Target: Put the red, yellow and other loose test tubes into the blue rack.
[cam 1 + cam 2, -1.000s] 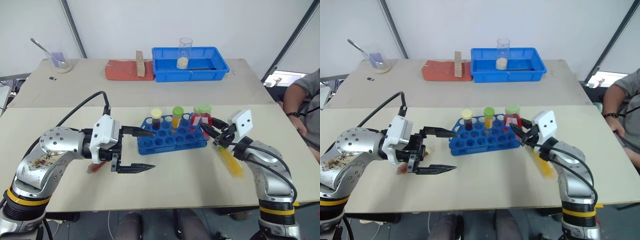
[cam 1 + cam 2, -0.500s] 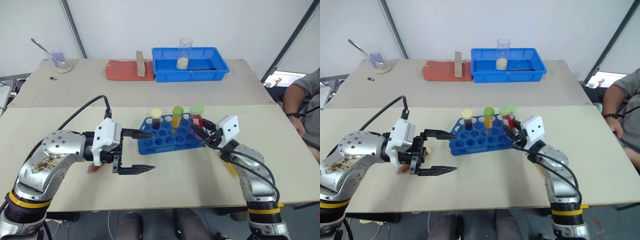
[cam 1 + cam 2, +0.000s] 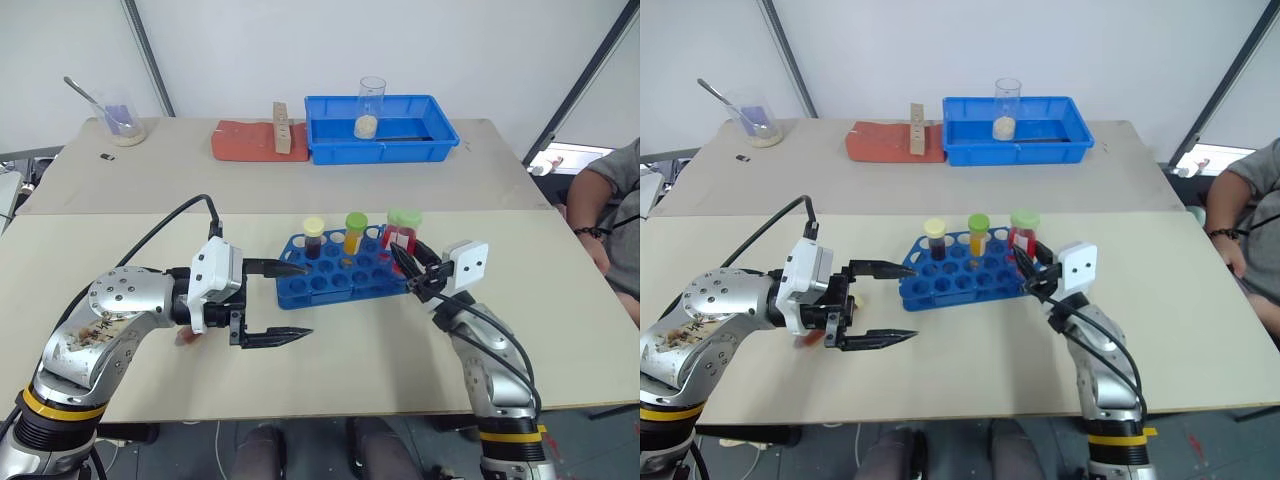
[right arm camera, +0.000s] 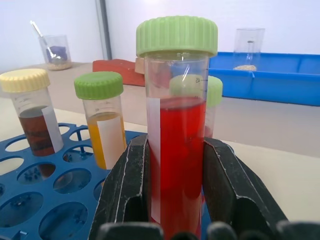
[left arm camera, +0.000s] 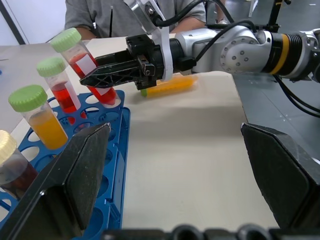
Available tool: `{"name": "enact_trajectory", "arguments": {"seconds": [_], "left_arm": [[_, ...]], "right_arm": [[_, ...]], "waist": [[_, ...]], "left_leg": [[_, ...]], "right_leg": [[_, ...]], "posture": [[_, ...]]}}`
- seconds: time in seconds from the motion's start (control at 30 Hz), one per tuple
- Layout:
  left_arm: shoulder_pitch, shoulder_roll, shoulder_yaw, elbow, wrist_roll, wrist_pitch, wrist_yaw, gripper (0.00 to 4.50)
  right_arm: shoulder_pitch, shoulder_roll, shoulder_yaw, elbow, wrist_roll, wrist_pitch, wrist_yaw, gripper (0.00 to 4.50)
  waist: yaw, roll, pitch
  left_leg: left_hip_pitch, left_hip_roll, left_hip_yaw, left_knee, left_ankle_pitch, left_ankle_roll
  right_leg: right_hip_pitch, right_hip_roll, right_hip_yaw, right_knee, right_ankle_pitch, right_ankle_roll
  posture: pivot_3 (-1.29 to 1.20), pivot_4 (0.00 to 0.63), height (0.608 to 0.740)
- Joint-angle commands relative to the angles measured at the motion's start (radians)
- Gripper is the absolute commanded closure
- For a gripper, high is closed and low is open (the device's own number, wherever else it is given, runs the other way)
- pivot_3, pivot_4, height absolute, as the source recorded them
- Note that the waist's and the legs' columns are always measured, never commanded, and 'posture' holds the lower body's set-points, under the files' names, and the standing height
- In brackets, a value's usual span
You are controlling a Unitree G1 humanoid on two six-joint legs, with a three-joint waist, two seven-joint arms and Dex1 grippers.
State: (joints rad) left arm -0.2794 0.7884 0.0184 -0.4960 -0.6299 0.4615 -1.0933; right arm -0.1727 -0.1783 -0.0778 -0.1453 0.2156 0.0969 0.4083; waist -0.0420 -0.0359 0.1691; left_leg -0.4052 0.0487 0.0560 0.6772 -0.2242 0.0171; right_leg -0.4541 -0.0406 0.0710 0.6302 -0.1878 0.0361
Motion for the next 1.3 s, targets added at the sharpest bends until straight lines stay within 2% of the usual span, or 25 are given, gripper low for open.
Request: {"name": "enact_trajectory", "arguments": {"seconds": [0.03, 0.23, 0.3, 0.53, 0.8, 0.93, 1.13, 1.3], "left_arm": [[-0.01, -0.011, 0.017, -0.027, -0.019, 0.011, 0.031, 0.0], [-0.007, -0.005, 0.018, -0.03, -0.014, 0.01, 0.037, 0.0], [-0.008, -0.003, 0.018, -0.029, -0.012, 0.013, 0.037, 0.0], [-0.005, -0.001, 0.017, -0.031, -0.011, 0.016, 0.037, 0.0], [-0.001, 0.005, 0.02, -0.023, 0.002, 0.006, 0.032, 0.0], [0.008, 0.018, 0.024, -0.019, 0.01, 0.001, 0.026, 0.0], [0.066, 0.065, 0.051, -0.043, 0.008, -0.011, -0.008, 0.0], [0.081, 0.092, 0.021, -0.063, 0.046, -0.063, -0.049, 0.0]], "right_arm": [[0.009, 0.006, 0.004, 0.015, -0.015, -0.034, -0.025, 3.47], [0.022, -0.008, 0.02, 0.038, -0.032, -0.092, -0.016, 3.47], [0.024, -0.011, 0.014, 0.042, -0.021, -0.099, -0.015, 2.41], [0.034, -0.043, 0.01, 0.033, -0.005, -0.098, 0.013, 0.03], [0.117, -0.151, -0.017, -0.083, 0.039, -0.018, 0.062, 0.03], [0.216, -0.28, -0.034, -0.21, 0.079, 0.111, 0.134, 0.03], [0.341, -0.469, -0.16, -0.394, 0.19, 0.251, 0.246, 0.03], [0.344, -0.629, -0.249, -0.495, 0.295, 0.434, 0.306, 0.03]], "waist": [[-0.001, 0.0, 0.0], [-0.001, 0.0, 0.0], [-0.001, 0.0, 0.0], [-0.001, 0.0, 0.0], [0.0, 0.0, 0.0], [0.003, 0.0, 0.0], [0.001, 0.0, 0.0], [0.003, 0.0, 0.0]], "left_leg": [[0.0, 0.0, 0.0, 0.0, 0.0, 0.0], [0.0, 0.0, 0.0, 0.0, 0.0, 0.0], [0.0, 0.0, 0.0, 0.0, 0.0, 0.0], [0.0, 0.0, 0.0, 0.0, 0.0, 0.0], [0.0, 0.0, 0.0, 0.0, 0.0, 0.0], [0.0, 0.0, 0.0, 0.0, 0.0, 0.0], [0.001, 0.0, 0.001, 0.0, 0.0, 0.0], [0.001, 0.0, 0.0, 0.0, 0.0, 0.0]], "right_leg": [[0.0, 0.0, 0.0, 0.0, 0.0, 0.0], [0.0, 0.0, 0.0, 0.0, -0.001, -0.001], [0.0, 0.0, 0.0, 0.0, -0.001, -0.001], [0.0, 0.0, 0.0, 0.0, -0.001, -0.001], [0.0, 0.0, 0.0, -0.001, -0.001, -0.001], [0.0, 0.0, 0.0, -0.001, -0.002, -0.002], [0.0, 0.0, 0.001, 0.0, -0.004, -0.006], [0.0, 0.0, 0.0, 0.0, -0.004, -0.006]], "posture": [[0.0, 0.15, 0.74], [0.0, 0.15, 0.74], [0.0, 0.15, 0.74], [0.0, 0.15, 0.74], [0.0, 0.15, 0.74], [0.0, 0.15, 0.74], [0.0, 0.15, 0.74], [0.0, 0.15, 0.74]]}}
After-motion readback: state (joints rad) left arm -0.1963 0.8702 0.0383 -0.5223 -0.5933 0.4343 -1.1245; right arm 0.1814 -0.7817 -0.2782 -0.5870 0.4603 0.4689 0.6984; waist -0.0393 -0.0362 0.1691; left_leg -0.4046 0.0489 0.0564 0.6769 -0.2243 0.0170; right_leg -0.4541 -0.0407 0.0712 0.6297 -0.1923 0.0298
